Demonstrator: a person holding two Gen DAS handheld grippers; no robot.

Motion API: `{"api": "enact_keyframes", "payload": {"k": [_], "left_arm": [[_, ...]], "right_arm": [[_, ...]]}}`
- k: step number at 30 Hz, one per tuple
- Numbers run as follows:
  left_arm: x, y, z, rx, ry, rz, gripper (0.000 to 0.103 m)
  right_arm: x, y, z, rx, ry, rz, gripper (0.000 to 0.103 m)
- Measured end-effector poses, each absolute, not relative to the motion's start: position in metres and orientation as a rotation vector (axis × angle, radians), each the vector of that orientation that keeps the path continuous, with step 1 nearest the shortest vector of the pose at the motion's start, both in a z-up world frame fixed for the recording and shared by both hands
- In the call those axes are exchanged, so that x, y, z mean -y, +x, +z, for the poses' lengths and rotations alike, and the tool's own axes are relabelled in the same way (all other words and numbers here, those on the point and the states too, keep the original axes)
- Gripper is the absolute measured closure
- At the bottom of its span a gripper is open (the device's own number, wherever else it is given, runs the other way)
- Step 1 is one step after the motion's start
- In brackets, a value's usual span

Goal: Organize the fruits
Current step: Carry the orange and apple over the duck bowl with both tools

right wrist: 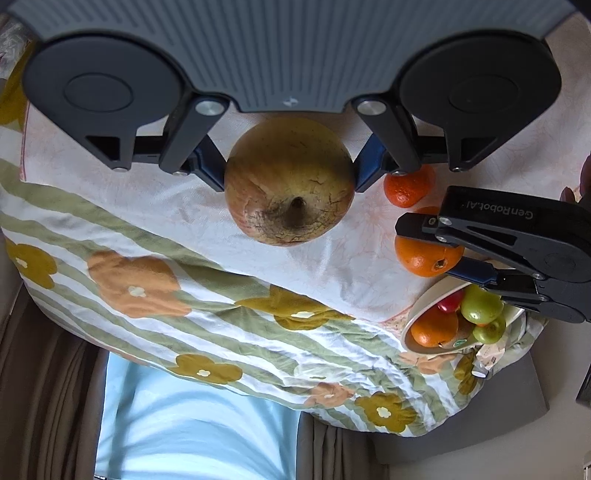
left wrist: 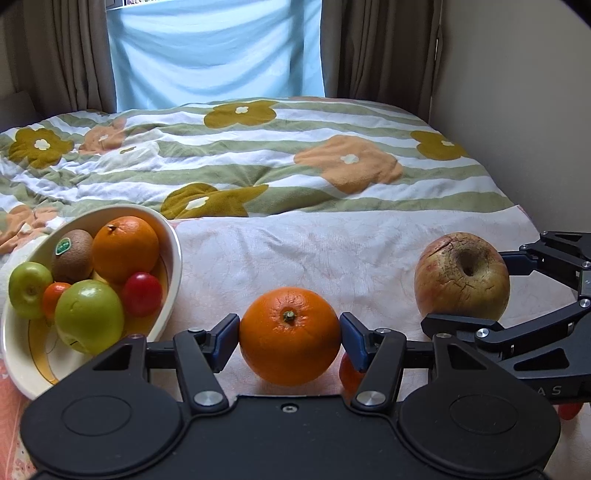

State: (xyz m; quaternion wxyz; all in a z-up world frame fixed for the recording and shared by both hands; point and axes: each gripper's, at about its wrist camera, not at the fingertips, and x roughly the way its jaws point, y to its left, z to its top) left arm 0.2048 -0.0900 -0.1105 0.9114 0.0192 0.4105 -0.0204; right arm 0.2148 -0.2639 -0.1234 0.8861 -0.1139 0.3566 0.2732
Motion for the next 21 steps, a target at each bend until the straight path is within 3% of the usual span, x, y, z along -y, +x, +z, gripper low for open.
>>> {"api": "enact_keyframes", "payload": {"k": [21], "left_arm": [[0.047, 0.136, -0.034, -0.695, 0.019, 0.050, 0.040]], "right_arm": [[0.241, 0.167, -0.044, -0.669, -0.170, 0.585, 0.015]]}}
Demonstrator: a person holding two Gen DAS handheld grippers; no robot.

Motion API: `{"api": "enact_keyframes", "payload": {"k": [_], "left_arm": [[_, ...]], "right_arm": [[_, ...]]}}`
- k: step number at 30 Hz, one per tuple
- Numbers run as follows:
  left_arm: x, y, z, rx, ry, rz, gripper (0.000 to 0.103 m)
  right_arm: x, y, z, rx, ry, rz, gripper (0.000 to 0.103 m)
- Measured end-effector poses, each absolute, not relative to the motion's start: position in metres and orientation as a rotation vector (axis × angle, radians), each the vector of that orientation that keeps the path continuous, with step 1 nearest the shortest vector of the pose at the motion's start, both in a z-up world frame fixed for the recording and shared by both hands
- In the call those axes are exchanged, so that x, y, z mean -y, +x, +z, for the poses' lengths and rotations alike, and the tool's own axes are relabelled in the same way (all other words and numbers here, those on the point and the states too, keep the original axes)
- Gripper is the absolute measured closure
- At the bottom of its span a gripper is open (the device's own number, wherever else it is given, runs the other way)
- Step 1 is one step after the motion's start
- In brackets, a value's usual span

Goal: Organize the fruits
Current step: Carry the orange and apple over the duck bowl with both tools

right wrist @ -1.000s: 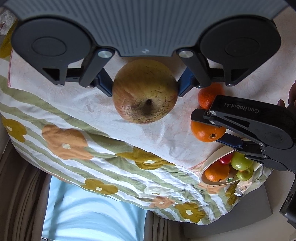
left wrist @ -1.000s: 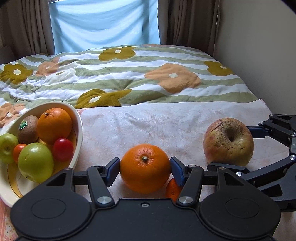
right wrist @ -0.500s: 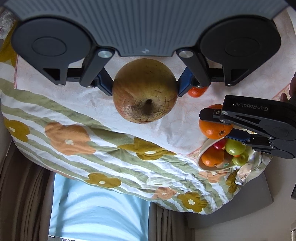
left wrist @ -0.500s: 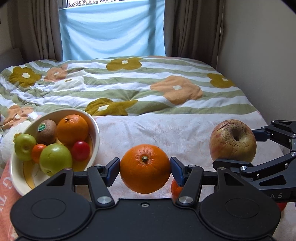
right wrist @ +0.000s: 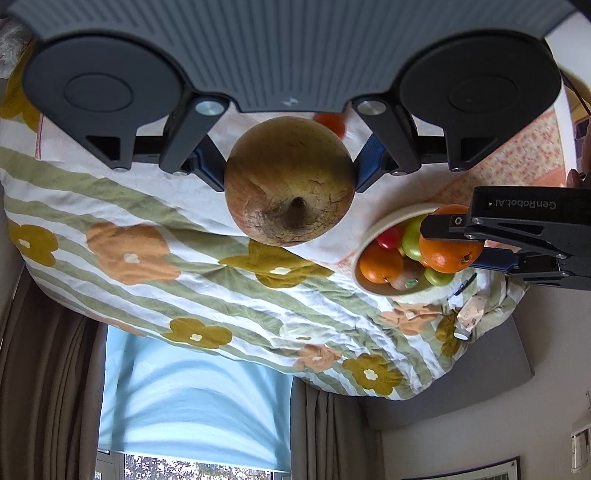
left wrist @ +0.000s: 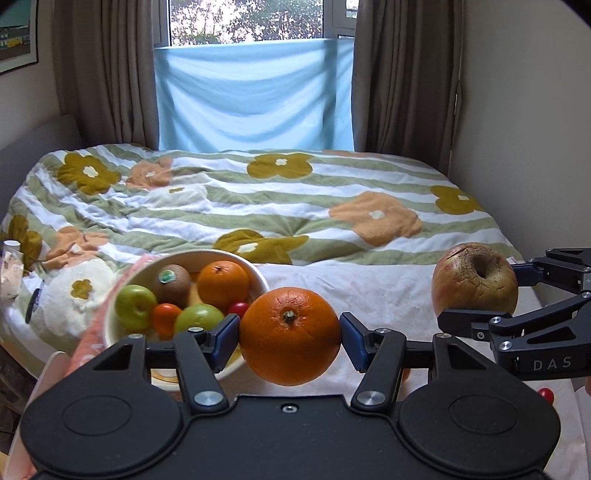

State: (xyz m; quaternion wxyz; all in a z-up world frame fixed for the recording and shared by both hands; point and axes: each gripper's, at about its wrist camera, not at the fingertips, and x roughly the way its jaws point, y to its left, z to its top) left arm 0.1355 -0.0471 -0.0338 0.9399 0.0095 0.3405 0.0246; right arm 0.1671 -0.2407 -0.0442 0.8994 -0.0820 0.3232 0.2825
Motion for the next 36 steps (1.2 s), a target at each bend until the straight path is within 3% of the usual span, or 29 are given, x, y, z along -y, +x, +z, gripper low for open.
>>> {"api": "enact_keyframes", "payload": {"k": [16, 36], "left_arm": [[-0.040, 0.114, -0.014, -0.668, 0.053, 0.020, 0.040], [-0.112, 0.163, -0.081, -0.751, 0.146, -0.141, 0.040]], "right_arm": [[0.147, 0.138, -0.010, -0.662, -0.081, 0.528, 0.015], [0.062, 0.152, -0.048, -0.730, -0.003, 0.382, 0.015]]}}
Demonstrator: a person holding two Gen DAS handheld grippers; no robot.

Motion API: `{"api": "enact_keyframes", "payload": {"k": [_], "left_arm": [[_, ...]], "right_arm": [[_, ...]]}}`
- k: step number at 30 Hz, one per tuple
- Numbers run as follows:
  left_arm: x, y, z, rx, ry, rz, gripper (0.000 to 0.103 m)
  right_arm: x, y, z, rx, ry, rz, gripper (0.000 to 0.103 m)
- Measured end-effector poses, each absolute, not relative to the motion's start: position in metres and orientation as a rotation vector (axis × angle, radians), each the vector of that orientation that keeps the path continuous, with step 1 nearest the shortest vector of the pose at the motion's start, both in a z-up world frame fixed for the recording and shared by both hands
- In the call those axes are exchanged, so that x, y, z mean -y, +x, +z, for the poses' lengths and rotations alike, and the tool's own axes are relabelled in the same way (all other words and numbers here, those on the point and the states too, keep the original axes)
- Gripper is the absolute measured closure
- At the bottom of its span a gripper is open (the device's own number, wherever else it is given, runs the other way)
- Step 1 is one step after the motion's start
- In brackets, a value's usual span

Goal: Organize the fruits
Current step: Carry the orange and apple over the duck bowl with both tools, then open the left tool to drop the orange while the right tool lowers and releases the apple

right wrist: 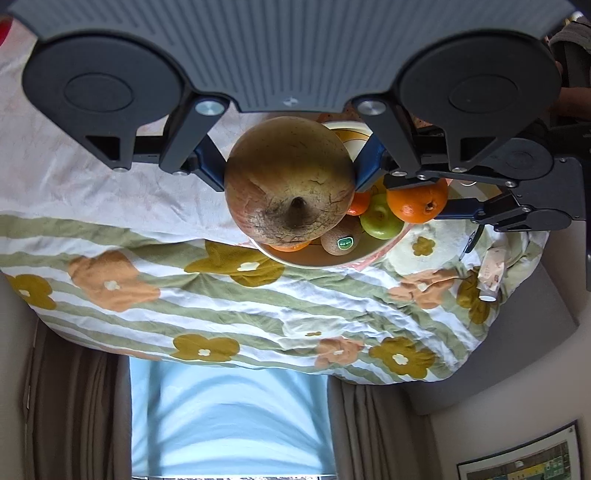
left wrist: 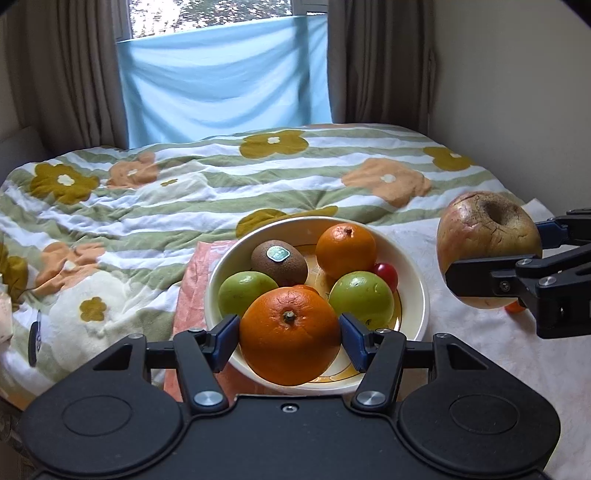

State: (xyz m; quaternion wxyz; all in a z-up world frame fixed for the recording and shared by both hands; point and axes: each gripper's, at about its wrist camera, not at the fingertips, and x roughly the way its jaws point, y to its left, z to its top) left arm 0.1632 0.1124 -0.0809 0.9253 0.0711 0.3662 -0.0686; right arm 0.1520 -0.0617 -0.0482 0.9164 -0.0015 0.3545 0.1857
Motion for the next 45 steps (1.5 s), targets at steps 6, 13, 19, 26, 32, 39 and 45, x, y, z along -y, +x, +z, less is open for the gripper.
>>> {"api": "enact_keyframes", "payload": {"k": [6, 13, 19, 26, 32, 39, 45], "left_arm": [[-0.112, 0.174, -0.093, -0.764, 0.189, -0.189, 0.039], [-0.110, 0.169, -0.084, -0.698, 0.209, -0.211, 0.004], [-0.115, 0.161, -0.079, -0.708, 0.206, -0.212, 0.004], [-0.133, 0.151, -0.068, -0.700, 0.136, -0.167, 0.004], [-0.143, 0.142, -0.063, -0.691, 0.114, -0.128, 0.004], [-0.152, 0.136, -0.063, -0.693, 0.101, -0.097, 0.004], [-0.158, 0.139, -0.067, -0.702, 0.103, -0.086, 0.004]], "right_arm": [[0.056, 0.159, -0.055, -0.736, 0.016, 0.334, 0.015], [0.057, 0.161, -0.054, -0.736, 0.028, 0.297, 0.015], [0.053, 0.166, -0.049, -0.728, 0.020, 0.303, 0.015], [0.044, 0.174, -0.046, -0.729, -0.004, 0.337, 0.015], [0.027, 0.183, -0.050, -0.740, -0.032, 0.388, 0.015], [-0.001, 0.203, -0.056, -0.728, -0.076, 0.450, 0.015], [-0.017, 0.229, -0.070, -0.733, -0.094, 0.458, 0.015]]}}
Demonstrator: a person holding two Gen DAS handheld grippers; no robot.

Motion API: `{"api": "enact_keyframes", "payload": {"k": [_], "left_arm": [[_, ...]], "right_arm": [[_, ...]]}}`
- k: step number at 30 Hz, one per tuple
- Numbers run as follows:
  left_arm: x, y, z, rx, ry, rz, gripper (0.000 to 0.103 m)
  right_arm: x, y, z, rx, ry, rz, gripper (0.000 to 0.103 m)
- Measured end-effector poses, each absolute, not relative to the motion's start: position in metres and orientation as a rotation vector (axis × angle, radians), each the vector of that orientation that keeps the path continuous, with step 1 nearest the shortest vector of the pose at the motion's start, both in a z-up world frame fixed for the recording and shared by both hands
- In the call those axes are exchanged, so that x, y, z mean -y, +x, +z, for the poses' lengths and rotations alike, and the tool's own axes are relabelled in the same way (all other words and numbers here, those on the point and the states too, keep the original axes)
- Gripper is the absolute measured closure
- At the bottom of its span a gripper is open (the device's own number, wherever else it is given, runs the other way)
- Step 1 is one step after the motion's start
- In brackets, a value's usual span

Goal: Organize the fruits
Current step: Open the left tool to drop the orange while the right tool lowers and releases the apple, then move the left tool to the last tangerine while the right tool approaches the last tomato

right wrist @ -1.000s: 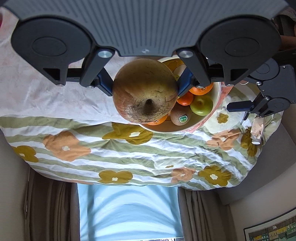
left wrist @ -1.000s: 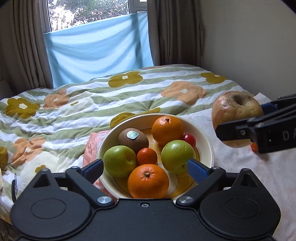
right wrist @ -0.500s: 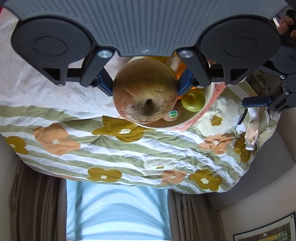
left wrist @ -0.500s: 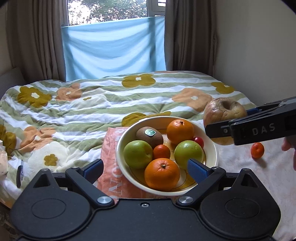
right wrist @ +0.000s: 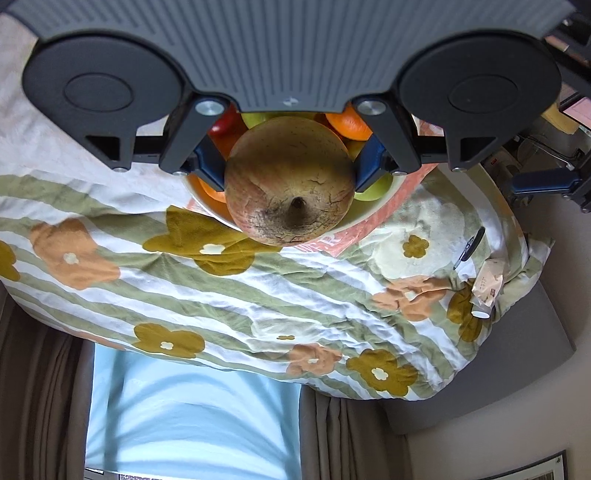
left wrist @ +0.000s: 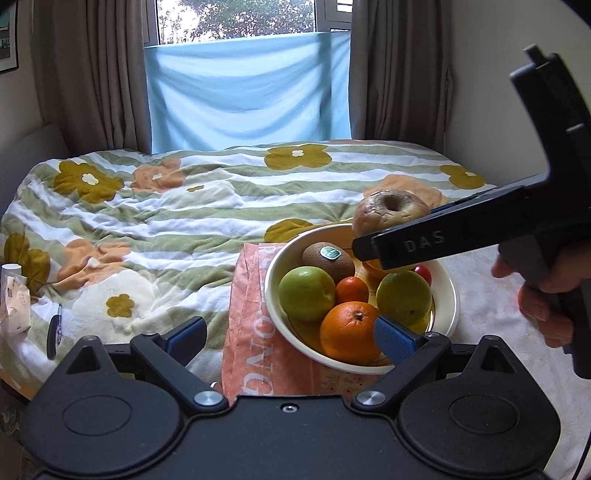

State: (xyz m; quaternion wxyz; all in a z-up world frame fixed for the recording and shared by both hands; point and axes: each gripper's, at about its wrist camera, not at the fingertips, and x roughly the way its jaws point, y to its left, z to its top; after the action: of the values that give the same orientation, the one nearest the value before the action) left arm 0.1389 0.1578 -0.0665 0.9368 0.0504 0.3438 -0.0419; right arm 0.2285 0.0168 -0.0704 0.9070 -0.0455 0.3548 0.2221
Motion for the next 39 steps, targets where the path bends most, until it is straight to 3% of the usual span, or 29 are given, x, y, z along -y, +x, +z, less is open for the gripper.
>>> {"api": "enact_keyframes", "payload": {"k": [9, 12, 24, 39], "left_arm": [[-0.162, 0.142, -0.071, -0.716, 0.100, -0.080, 0.004], [-0.163, 0.143, -0.071, -0.720, 0.101, -0.079, 0.004], [-0.161, 0.141, -0.068, -0.715, 0.104, -0.082, 0.004], [-0.132, 0.106, -0.026, -0.643, 0.112, -0.113, 0.004]], "right_arm": [[-0.028, 0.242, -0.088, -0.749, -0.104, 0.466, 0.014], [-0.029, 0.238, -0.085, -0.718, -0.113, 0.462, 0.000], [-0.017, 0.227, -0.073, -0.681, -0.105, 0.431, 0.000], [0.039, 0.154, -0.016, -0.636, -0.055, 0.343, 0.000]]}}
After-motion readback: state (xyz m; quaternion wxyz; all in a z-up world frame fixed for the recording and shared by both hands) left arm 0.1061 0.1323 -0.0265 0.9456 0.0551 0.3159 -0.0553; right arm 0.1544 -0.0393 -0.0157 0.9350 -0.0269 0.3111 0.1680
